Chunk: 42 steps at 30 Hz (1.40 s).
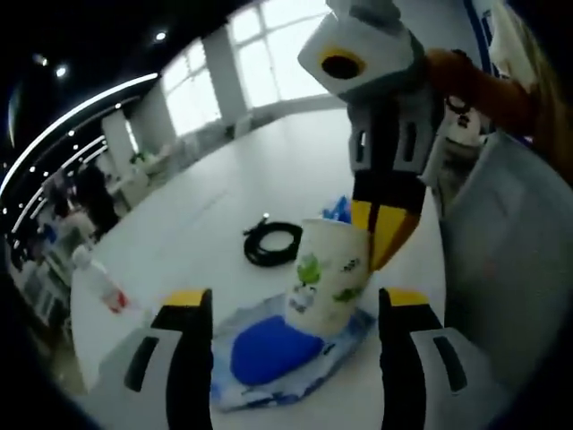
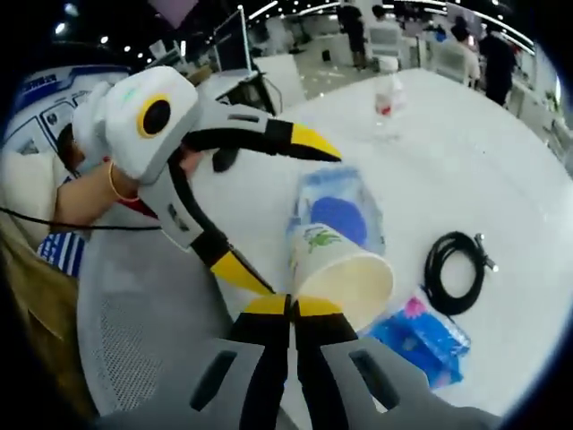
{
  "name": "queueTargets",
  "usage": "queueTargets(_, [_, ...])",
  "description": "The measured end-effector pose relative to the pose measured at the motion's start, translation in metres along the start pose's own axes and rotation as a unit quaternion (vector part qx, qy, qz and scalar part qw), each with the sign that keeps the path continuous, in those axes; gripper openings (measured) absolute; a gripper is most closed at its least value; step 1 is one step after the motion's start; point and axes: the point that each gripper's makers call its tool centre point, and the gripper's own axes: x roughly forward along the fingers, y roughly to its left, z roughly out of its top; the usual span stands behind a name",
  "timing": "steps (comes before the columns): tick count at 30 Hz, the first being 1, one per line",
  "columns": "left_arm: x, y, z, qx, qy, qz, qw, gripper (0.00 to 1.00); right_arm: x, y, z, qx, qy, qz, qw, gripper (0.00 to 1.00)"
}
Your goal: Arrange the tabletop items into an orderly group along one side of the table until the central work area is clear of visible clutter.
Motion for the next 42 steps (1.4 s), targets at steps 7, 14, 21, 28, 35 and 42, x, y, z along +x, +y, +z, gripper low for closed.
queueTargets(7, [0.003,-0.008,-0.003,0.02,0.029,-0.013,0.9993,0.65,0.004,0.009,-0.002,-0.028,0.018,0.005,0.9994,0.01])
queueTargets(14, [0.008,-0.021,-0.01,0.045,0.062,-0.039,0.9963,0.6,0.007,0.015,-0.006,-0.065,0.039,0.009,0.9971,0.01])
queueTargets(21, [0.011,-0.033,-0.015,0.043,0.084,-0.064,0.9935,0.5,0.009,0.018,-0.009,-0.097,0.053,0.014,0.9938,0.01])
queueTargets(28, [0.012,-0.042,-0.019,0.038,0.097,-0.084,0.991,0.45,0.01,0.023,-0.011,-0.136,0.061,0.024,0.9885,0.01])
queueTargets(35, [0.012,-0.046,-0.02,0.036,0.101,-0.09,0.9901,0.4,0.009,0.023,-0.009,-0.14,0.061,0.022,0.988,0.01])
queueTargets(42, [0.012,-0.045,-0.02,0.028,0.101,-0.084,0.9909,0.39,0.008,0.021,-0.008,-0.125,0.056,0.016,0.9904,0.02])
